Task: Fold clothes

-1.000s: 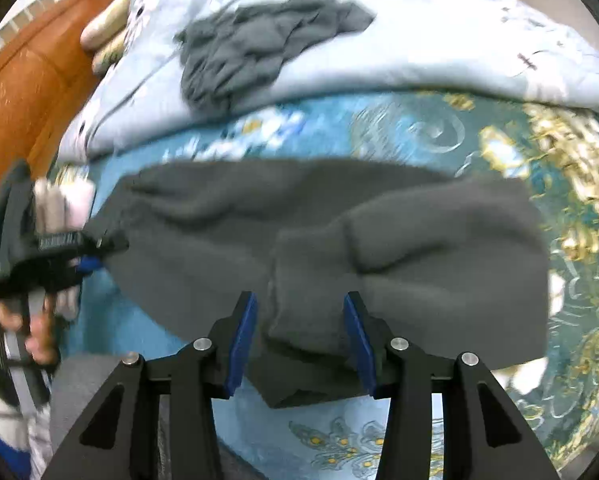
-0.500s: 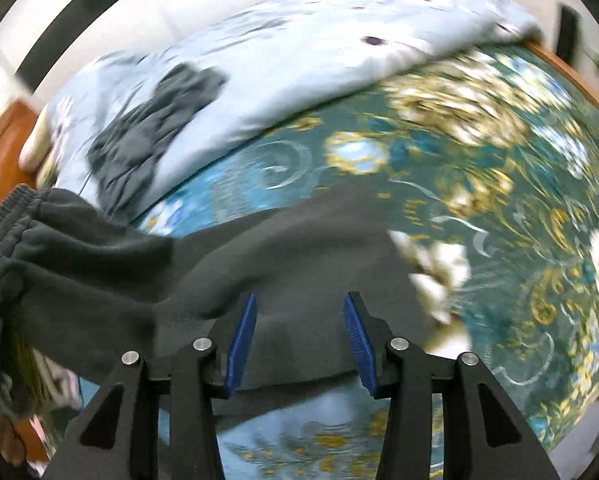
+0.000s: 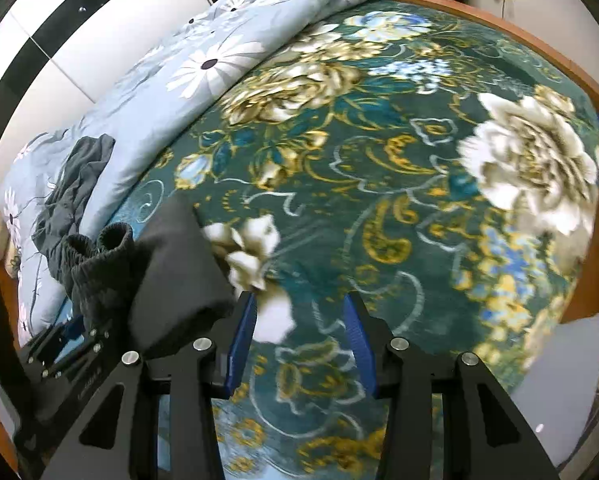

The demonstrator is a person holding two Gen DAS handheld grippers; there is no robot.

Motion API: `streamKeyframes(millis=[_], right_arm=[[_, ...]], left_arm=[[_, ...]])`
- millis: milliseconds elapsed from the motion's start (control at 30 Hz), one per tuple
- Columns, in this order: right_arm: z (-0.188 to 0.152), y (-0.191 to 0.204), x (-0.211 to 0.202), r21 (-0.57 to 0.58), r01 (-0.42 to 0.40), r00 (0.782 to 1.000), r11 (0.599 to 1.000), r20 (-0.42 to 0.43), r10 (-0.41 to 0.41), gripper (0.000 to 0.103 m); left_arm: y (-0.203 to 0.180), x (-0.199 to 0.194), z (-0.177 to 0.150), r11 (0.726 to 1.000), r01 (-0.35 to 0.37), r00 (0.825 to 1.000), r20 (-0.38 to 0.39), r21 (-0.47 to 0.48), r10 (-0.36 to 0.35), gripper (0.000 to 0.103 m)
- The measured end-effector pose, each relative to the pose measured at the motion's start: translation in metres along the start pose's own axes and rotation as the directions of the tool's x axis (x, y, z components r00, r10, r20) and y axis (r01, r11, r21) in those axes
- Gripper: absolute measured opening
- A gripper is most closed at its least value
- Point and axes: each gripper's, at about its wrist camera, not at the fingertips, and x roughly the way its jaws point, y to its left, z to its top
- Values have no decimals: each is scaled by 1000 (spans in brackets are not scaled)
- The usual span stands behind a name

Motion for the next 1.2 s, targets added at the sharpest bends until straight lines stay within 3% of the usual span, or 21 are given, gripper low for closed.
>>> streamKeyframes(millis=[67, 233, 333, 433, 500, 600, 667, 733, 800, 900, 1000, 1100, 1200], right_arm=[[-3, 3, -6, -8, 2, 1000, 1000, 5, -2, 46], [-7, 33, -24, -47, -43, 998, 998, 42, 45, 47], [-12, 65, -32, -124, -82, 994, 989, 57, 90, 47], [-18, 105, -35, -227, -133, 988, 965, 53, 148, 49], [-19, 128, -30, -289, -169, 981, 942, 41, 189, 52], [-13, 161, -10, -371, -229, 969, 900, -5, 245, 54], [-6, 175, 8, -409, -251, 964, 877, -28, 263, 56], [-1, 184, 24, -452, -258, 962, 854, -35, 272, 58], [3, 192, 38, -526, -245, 962, 814, -30, 270, 58], [9, 195, 60, -586, -336, 937, 737, -133, 322, 58], [7, 188, 77, -610, -386, 920, 692, -203, 335, 60], [10, 182, 87, -560, -456, 889, 692, -267, 371, 60], [13, 184, 87, -538, -462, 887, 705, -276, 371, 60]], left_arm=[[3, -14, -4, 998, 47, 998, 31, -36, -46, 63], [29, -59, -21, 969, 196, 976, 128, -148, -178, 64], [71, -84, -38, 926, 271, 952, 216, -262, -218, 66], [122, -82, -53, 847, 292, 950, 240, -445, -202, 67], [147, -70, -57, 798, 258, 963, 210, -545, -168, 67], [166, -49, -56, 759, 161, 987, 122, -631, -108, 67], [167, -38, -53, 754, 100, 995, 73, -649, -69, 67], [163, -24, -44, 767, 3, 1000, 4, -641, -1, 67], [163, -19, -35, 755, -51, 999, -32, -653, 40, 67], [164, -19, -24, 728, -137, 990, -83, -672, 110, 67], [162, -28, -13, 697, -230, 973, -142, -679, 183, 67], [155, -44, -3, 682, -296, 955, -200, -668, 218, 67], [148, -61, 11, 714, -308, 951, -215, -629, 221, 67]])
